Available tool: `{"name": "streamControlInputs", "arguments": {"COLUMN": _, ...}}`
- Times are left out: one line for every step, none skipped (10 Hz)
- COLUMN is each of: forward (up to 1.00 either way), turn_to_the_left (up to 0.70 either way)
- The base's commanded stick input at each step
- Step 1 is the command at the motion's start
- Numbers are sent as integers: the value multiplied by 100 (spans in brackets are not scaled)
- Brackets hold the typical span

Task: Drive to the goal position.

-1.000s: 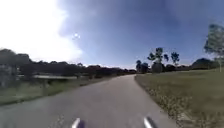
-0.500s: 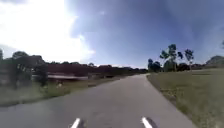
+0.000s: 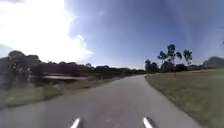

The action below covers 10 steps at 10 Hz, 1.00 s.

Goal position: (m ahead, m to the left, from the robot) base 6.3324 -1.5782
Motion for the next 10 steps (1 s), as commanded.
{"name": "streamControlInputs", "arguments": {"forward": 70, "turn_to_the_left": 0}}
{"name": "streamControlInputs", "arguments": {"forward": 70, "turn_to_the_left": 0}}
{"name": "streamControlInputs", "arguments": {"forward": 70, "turn_to_the_left": 0}}
{"name": "streamControlInputs", "arguments": {"forward": 70, "turn_to_the_left": 0}}
{"name": "streamControlInputs", "arguments": {"forward": 70, "turn_to_the_left": 0}}
{"name": "streamControlInputs", "arguments": {"forward": 70, "turn_to_the_left": 0}}
{"name": "streamControlInputs", "arguments": {"forward": 70, "turn_to_the_left": 0}}
{"name": "streamControlInputs", "arguments": {"forward": 70, "turn_to_the_left": 0}}
{"name": "streamControlInputs", "arguments": {"forward": 70, "turn_to_the_left": 0}}
{"name": "streamControlInputs", "arguments": {"forward": 70, "turn_to_the_left": 0}}
